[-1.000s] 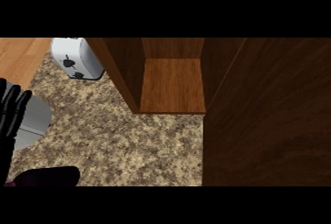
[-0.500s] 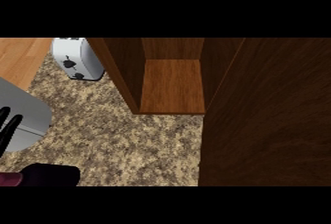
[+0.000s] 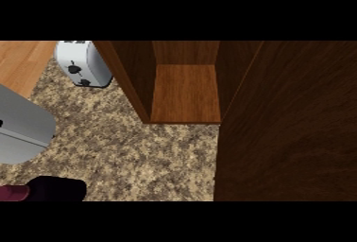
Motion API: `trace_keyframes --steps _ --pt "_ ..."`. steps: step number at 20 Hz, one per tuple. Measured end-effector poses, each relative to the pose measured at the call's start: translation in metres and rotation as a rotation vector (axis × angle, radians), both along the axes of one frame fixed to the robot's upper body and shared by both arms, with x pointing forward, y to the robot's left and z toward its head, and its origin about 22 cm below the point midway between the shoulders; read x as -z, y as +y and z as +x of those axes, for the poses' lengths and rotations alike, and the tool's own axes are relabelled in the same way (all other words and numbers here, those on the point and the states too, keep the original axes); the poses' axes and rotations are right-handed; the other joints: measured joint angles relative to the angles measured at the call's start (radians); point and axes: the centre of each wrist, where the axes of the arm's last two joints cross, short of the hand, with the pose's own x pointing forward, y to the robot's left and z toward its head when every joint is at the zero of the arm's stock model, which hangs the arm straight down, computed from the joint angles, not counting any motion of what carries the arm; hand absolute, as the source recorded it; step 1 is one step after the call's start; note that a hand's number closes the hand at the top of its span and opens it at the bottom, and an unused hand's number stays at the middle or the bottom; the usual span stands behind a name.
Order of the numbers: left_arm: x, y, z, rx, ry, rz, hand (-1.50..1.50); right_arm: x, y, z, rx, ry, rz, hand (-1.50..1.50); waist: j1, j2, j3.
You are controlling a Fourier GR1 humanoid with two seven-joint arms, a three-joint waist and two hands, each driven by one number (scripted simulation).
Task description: Pick up the wine, place it into the cabinet and close the cabinet
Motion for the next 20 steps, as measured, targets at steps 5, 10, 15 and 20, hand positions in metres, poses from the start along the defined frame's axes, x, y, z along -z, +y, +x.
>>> trace_keyframes --steps 5,10,15,20 --pt "-0.013 0.001 0.003 -0.016 0.023 -0.022 -1.50 0.002 0.004 -0.003 -0.010 0.016 0.013 -1.50 0.002 -0.004 0.000" --pt "-0.020 0.002 0.005 -0.020 0.036 -0.038 -1.50 -0.001 0.007 -0.004 -0.013 0.027 0.007 -1.50 0.000 -0.005 0.000" --pt "-0.030 0.006 0.005 -0.048 0.037 -0.046 -1.50 -0.002 0.011 -0.004 -0.009 0.027 0.016 -1.50 0.006 -0.009 0.000" --pt "-0.041 0.013 0.005 -0.083 0.001 -0.040 -1.50 -0.003 0.013 -0.005 -0.003 0.027 0.013 -1.50 0.005 -0.008 -0.001"
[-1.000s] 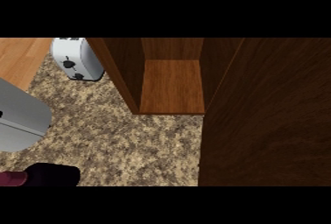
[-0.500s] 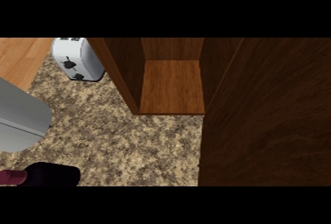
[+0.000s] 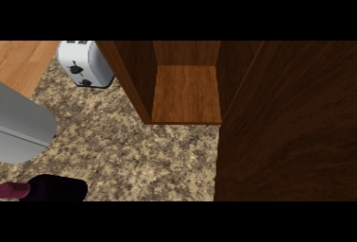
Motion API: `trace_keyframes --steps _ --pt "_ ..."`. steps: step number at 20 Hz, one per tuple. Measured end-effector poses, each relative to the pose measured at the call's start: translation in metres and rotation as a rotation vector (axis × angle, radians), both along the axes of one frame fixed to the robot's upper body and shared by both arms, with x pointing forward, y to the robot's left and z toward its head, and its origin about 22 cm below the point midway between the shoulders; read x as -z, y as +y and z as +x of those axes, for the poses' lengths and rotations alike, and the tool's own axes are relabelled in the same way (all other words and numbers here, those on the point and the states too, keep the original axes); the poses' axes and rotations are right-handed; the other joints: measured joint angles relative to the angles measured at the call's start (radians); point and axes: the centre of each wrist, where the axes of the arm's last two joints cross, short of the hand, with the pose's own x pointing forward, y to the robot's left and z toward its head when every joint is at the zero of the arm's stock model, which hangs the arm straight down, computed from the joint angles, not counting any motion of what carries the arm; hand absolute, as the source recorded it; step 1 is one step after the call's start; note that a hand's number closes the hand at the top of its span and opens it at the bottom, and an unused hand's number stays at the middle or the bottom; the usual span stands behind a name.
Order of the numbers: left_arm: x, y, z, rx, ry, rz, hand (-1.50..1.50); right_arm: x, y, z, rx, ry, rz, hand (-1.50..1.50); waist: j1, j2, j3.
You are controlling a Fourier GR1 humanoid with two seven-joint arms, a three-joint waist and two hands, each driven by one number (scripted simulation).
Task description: Pick up the wine, place it into the cabinet and close the cabinet
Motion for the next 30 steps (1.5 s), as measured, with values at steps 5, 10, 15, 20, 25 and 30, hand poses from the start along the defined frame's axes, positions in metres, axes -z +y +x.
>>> trace_keyframes --steps 5,10,15,20,25,30 --pt "0.000 0.008 -0.004 -0.035 -0.006 0.008 -1.50 -0.001 0.001 -0.001 0.015 0.001 0.002 -1.50 0.001 0.001 -0.001" --pt "0.010 0.018 -0.011 -0.069 0.005 0.039 -1.50 -0.002 -0.002 -0.001 0.035 -0.010 -0.011 -1.50 -0.001 0.006 -0.001" --pt "0.026 0.027 -0.016 -0.067 0.002 0.077 -1.50 -0.002 -0.003 -0.001 0.036 -0.004 -0.019 -1.50 -0.007 0.009 -0.001" --pt "0.050 0.030 -0.023 -0.031 -0.004 0.089 -1.50 0.002 -0.006 -0.003 0.042 -0.012 -0.023 -1.50 -0.012 0.011 0.000" --pt "0.083 0.040 -0.018 -0.017 0.031 0.097 -1.50 0.003 -0.006 -0.003 0.031 -0.024 -0.018 -1.50 -0.018 0.013 -0.001" --pt "0.117 0.054 -0.011 -0.083 0.044 0.146 -1.50 0.005 -0.006 -0.003 0.024 -0.032 -0.014 -1.50 -0.022 0.015 -0.001"
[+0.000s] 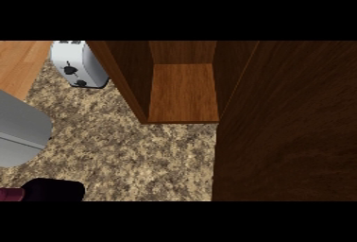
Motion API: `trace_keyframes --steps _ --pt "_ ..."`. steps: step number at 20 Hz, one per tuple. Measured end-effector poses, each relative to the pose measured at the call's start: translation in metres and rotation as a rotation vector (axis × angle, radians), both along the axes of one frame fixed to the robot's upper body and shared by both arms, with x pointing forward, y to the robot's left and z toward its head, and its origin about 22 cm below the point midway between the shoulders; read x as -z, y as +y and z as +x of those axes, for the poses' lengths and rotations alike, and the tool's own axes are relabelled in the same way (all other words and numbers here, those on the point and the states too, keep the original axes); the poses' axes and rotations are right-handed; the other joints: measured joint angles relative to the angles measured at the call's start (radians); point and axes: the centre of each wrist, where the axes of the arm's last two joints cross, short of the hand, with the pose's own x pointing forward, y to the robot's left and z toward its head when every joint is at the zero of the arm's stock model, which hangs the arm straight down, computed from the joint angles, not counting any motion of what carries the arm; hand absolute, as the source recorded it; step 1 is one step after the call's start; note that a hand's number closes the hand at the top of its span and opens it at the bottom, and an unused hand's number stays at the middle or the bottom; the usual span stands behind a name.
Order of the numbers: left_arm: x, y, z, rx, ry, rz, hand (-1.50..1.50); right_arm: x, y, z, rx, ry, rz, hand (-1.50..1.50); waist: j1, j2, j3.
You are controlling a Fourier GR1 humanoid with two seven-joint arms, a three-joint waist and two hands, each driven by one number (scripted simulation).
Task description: Pick up the wine, place it into the cabinet and close the cabinet
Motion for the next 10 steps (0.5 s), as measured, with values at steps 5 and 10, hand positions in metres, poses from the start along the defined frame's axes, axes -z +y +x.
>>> trace_keyframes --steps 5,10 --pt "0.036 0.016 0.000 -0.059 0.009 0.039 -1.50 0.003 -0.002 -0.003 0.002 0.002 0.002 -1.50 0.000 0.000 0.000" --pt "0.072 0.021 0.002 -0.061 0.048 0.037 -1.50 0.004 -0.007 -0.002 0.003 -0.008 -0.017 -1.50 0.002 0.001 0.000"
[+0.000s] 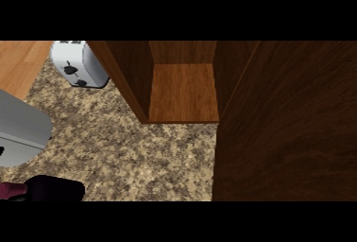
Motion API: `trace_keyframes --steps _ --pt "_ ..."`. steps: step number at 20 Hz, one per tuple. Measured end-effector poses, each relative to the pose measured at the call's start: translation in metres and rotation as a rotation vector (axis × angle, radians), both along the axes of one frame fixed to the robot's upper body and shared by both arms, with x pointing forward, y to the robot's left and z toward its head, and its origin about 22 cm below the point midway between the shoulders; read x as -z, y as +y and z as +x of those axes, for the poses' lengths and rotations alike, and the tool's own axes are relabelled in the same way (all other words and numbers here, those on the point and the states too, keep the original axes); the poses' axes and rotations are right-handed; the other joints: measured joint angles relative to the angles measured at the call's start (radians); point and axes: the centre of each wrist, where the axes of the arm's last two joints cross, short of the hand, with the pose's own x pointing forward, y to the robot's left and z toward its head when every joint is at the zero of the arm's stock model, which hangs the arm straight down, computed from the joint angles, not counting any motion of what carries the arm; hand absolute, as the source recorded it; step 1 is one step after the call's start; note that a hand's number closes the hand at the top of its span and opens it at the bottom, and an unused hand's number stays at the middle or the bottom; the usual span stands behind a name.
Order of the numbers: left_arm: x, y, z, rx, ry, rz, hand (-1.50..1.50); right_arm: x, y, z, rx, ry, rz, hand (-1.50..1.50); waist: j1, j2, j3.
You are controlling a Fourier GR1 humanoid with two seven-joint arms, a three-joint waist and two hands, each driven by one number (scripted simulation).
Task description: Pick up the wine, place it into the cabinet and close the cabinet
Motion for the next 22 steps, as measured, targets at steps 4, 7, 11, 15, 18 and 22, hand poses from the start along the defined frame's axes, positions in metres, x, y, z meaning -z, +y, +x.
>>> trace_keyframes --steps 4,7,11,15,18,22 --pt "0.027 0.003 0.000 0.014 0.033 -0.016 -1.50 -0.001 -0.002 0.001 -0.002 0.004 -0.005 -1.50 0.001 0.000 0.000" --pt "0.045 0.007 -0.004 0.022 0.051 -0.032 -1.50 -0.001 -0.001 0.003 -0.003 0.007 0.001 -1.50 0.003 0.000 0.000" --pt "0.067 0.009 -0.009 0.072 0.059 -0.086 -1.50 0.001 -0.002 0.002 -0.006 0.003 0.009 -1.50 0.002 -0.001 0.001" --pt "0.086 0.012 -0.012 0.104 0.056 -0.129 -1.50 0.002 -0.002 0.001 -0.016 0.002 0.012 -1.50 0.002 -0.002 0.003" --pt "0.096 0.018 -0.010 0.118 0.056 -0.168 -1.50 0.004 0.000 0.000 -0.029 0.005 0.020 -1.50 0.002 -0.002 0.004" --pt "0.126 0.013 -0.020 0.125 0.075 -0.222 -1.50 0.003 -0.005 0.001 -0.024 -0.003 -0.001 -1.50 0.000 -0.001 0.002"
